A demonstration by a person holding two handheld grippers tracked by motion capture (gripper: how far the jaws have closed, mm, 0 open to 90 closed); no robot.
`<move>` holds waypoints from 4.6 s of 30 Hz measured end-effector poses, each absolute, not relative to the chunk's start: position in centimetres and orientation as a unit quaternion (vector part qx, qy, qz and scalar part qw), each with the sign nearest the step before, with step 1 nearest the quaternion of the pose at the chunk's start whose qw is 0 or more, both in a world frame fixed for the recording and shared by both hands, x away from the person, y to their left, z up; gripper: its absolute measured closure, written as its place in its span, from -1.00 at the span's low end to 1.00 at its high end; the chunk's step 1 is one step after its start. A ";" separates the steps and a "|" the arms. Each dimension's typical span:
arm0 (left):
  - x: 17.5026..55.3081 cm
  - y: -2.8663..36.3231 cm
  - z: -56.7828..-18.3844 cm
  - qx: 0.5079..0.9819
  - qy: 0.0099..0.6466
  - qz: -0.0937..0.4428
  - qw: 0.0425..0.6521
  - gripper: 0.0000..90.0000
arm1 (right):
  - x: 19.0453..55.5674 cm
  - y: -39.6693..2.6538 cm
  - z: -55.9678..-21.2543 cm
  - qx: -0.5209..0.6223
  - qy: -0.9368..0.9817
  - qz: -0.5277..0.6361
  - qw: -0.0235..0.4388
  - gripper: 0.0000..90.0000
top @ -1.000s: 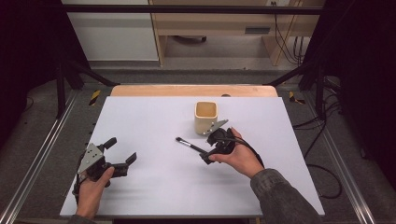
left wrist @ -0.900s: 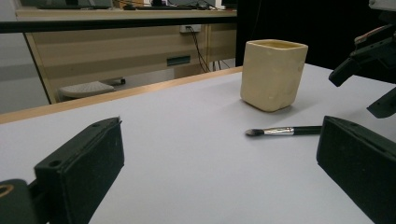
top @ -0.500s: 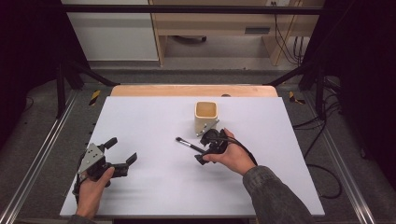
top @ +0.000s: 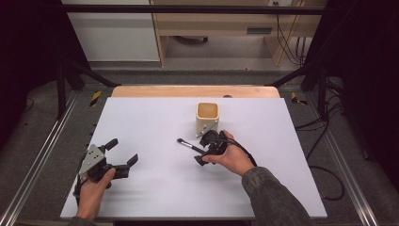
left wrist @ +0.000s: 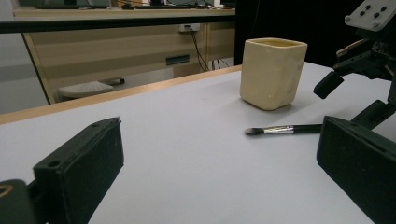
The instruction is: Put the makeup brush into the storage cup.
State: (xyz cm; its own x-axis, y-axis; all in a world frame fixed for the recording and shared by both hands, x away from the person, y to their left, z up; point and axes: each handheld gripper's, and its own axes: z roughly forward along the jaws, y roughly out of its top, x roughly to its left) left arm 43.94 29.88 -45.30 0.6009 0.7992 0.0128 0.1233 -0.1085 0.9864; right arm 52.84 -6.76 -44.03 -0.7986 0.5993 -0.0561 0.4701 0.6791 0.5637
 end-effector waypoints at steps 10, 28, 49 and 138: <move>44.0 29.8 -45.3 0.685 0.336 0.292 0.577 -0.99 | 53.2 -6.1 -44.4 0.291 0.908 0.276 0.119 -0.66; 44.0 29.7 -45.4 0.689 0.333 0.290 0.575 -0.99 | 54.0 -5.8 -45.0 0.286 0.913 0.270 0.113 -0.20; 44.0 29.6 -45.4 0.691 0.332 0.289 0.574 -0.99 | 54.0 -5.9 -45.4 0.279 0.916 0.269 0.107 0.48; 44.0 28.7 -45.5 0.702 0.319 0.280 0.572 -0.99 | 51.3 -10.8 -44.7 0.325 0.846 0.407 0.115 0.77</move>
State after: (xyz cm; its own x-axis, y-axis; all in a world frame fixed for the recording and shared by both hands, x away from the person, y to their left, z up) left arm 43.96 28.69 -45.49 0.6400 0.7678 0.0280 0.1271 -0.1417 0.9817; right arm 51.28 -10.76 -44.66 -0.7621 0.6436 0.0703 0.4563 0.4568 0.7637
